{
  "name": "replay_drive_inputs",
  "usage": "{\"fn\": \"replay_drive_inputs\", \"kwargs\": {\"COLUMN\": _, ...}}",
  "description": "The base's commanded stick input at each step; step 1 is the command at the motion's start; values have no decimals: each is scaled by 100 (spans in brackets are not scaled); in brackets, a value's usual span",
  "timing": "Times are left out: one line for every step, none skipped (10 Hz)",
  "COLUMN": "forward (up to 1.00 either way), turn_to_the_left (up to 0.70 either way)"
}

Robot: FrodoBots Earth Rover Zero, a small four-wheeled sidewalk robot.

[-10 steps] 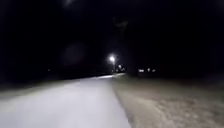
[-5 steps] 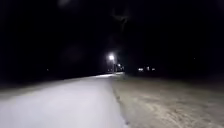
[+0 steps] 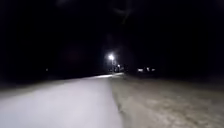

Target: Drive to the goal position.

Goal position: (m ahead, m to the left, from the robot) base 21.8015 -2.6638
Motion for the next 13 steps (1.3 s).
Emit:
{"fn": "replay_drive_inputs", "kwargs": {"forward": 100, "turn_to_the_left": 27}}
{"fn": "replay_drive_inputs", "kwargs": {"forward": 100, "turn_to_the_left": 27}}
{"fn": "replay_drive_inputs", "kwargs": {"forward": 100, "turn_to_the_left": 20}}
{"fn": "replay_drive_inputs", "kwargs": {"forward": 100, "turn_to_the_left": 0}}
{"fn": "replay_drive_inputs", "kwargs": {"forward": 100, "turn_to_the_left": 0}}
{"fn": "replay_drive_inputs", "kwargs": {"forward": 100, "turn_to_the_left": 0}}
{"fn": "replay_drive_inputs", "kwargs": {"forward": 100, "turn_to_the_left": 0}}
{"fn": "replay_drive_inputs", "kwargs": {"forward": 100, "turn_to_the_left": 0}}
{"fn": "replay_drive_inputs", "kwargs": {"forward": 100, "turn_to_the_left": 0}}
{"fn": "replay_drive_inputs", "kwargs": {"forward": 100, "turn_to_the_left": 0}}
{"fn": "replay_drive_inputs", "kwargs": {"forward": 100, "turn_to_the_left": 0}}
{"fn": "replay_drive_inputs", "kwargs": {"forward": 100, "turn_to_the_left": 0}}
{"fn": "replay_drive_inputs", "kwargs": {"forward": 100, "turn_to_the_left": 0}}
